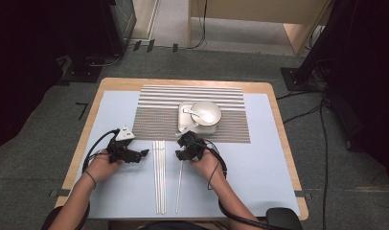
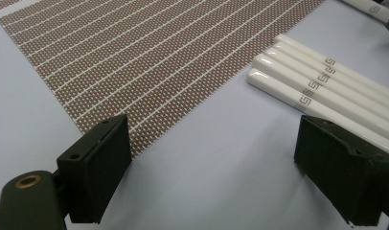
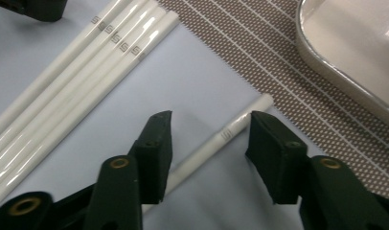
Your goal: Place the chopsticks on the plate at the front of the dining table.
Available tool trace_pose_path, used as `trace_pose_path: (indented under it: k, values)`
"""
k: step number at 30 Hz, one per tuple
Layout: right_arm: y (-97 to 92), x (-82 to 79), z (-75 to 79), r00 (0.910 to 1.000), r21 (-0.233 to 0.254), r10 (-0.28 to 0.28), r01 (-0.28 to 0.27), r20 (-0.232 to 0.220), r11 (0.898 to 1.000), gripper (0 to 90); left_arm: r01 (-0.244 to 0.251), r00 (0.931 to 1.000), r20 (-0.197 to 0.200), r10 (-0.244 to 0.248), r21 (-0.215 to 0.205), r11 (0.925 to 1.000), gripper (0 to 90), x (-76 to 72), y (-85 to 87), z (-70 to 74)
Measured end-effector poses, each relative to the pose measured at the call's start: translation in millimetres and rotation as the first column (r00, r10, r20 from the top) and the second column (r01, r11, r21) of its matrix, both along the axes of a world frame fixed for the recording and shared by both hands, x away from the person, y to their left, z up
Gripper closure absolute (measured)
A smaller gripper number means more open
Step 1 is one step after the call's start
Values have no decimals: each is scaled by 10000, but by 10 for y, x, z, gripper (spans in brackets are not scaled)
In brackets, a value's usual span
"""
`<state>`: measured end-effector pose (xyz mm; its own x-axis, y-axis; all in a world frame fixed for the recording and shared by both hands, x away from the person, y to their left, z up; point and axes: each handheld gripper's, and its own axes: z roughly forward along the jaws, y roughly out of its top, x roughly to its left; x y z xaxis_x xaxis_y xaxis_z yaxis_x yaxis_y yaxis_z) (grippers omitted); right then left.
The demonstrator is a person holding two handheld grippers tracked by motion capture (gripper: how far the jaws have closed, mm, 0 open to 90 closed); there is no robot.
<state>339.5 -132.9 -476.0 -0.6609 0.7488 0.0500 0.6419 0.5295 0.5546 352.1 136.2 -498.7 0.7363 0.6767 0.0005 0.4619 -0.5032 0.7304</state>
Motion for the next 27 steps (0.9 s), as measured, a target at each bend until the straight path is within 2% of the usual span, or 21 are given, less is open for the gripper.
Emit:
trace_pose_path:
  k: [2,8,12,13,15,16,17,19,20,21,22,23,25,27]
  values:
    - [-17,8,-2,9999,-64,32,-32,127,10000,603,1,10000,2,-1,5,10000,119,0,0,0]
    - [-44,32,-5,9995,-12,218,-217,229,9998,676,-3,10000,0,3,5,10000,119,0,0,0]
    - [-53,48,-8,9993,70,302,-303,229,9995,682,0,10000,-1,0,5,10000,119,0,0,0]
    - [-60,57,-6,9996,247,271,-273,100,9993,637,7,10000,-3,-7,23,10000,119,0,1,1]
    - [-69,65,-5,9997,366,235,-236,31,9991,615,12,10000,-4,-12,24,10000,119,0,1,1]
    - [-99,82,15,9999,671,58,-48,-142,9977,587,14,10000,-3,-14,25,10000,119,0,2,1]
    - [-99,82,15,9999,671,58,-48,-142,9977,587,11,10000,-4,-11,23,10000,119,0,1,1]
    - [-129,94,40,9984,1063,-127,186,-554,9942,560,15,10000,-4,-15,30,10000,119,1,2,2]
    - [-156,101,63,9958,1294,-197,313,-898,9911,538,13,10000,-4,-13,29,10000,119,0,1,1]
    - [-156,101,63,9958,1294,-197,313,-898,9911,538,13,10000,-4,-13,29,10000,119,0,1,1]
    - [-182,108,85,9908,1573,-288,497,-1323,9863,529,15,10000,-4,-15,35,10000,119,0,1,2]
    - [-182,108,85,9908,1573,-288,497,-1323,9863,529,18,10000,-16,-18,50,10000,119,0,2,3]
    - [-201,109,106,9866,1680,-332,604,-1598,9839,521,15,10000,-7,-15,42,10000,119,0,2,2]
    - [-230,97,136,9756,1865,-500,910,-2139,9782,538,18,10000,-7,-18,44,10000,119,0,2,2]
